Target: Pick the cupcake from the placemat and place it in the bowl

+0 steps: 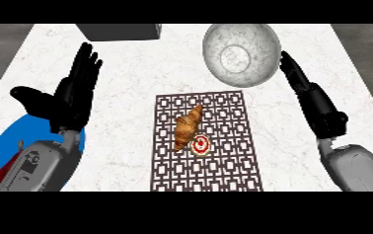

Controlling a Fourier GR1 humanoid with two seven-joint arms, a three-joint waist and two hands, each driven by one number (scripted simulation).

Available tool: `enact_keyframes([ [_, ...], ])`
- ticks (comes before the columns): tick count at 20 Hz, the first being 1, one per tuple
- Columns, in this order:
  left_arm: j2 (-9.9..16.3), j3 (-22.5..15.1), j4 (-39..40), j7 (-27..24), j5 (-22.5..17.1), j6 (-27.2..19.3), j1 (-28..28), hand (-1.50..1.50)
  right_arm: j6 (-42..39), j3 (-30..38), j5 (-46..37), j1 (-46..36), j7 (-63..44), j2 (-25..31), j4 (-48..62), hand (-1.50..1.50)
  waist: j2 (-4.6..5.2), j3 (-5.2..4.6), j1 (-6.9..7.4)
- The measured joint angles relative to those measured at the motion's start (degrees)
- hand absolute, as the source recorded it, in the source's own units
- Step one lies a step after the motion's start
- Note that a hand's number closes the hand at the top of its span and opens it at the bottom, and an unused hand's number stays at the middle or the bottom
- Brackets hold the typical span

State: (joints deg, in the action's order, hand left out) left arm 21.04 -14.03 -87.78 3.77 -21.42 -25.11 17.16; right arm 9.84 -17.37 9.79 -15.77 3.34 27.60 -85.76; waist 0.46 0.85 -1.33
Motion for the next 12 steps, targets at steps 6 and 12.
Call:
enact_keyframes([
  [6,5.05,3.7,0.68,-3.25,0.95,3.61,0.68,0.0,5.84,-8.48,-1.66,-5.56,-1.47,-15.8,-1.58,-1.5,-0.17,-0.7,3.85],
  [12,7.69,6.43,1.88,-5.06,0.29,5.55,-1.21,0.0,26.03,-14.37,-21.79,-6.72,-3.65,-21.13,2.28,-1.5,-1.14,-1.28,2.93],
])
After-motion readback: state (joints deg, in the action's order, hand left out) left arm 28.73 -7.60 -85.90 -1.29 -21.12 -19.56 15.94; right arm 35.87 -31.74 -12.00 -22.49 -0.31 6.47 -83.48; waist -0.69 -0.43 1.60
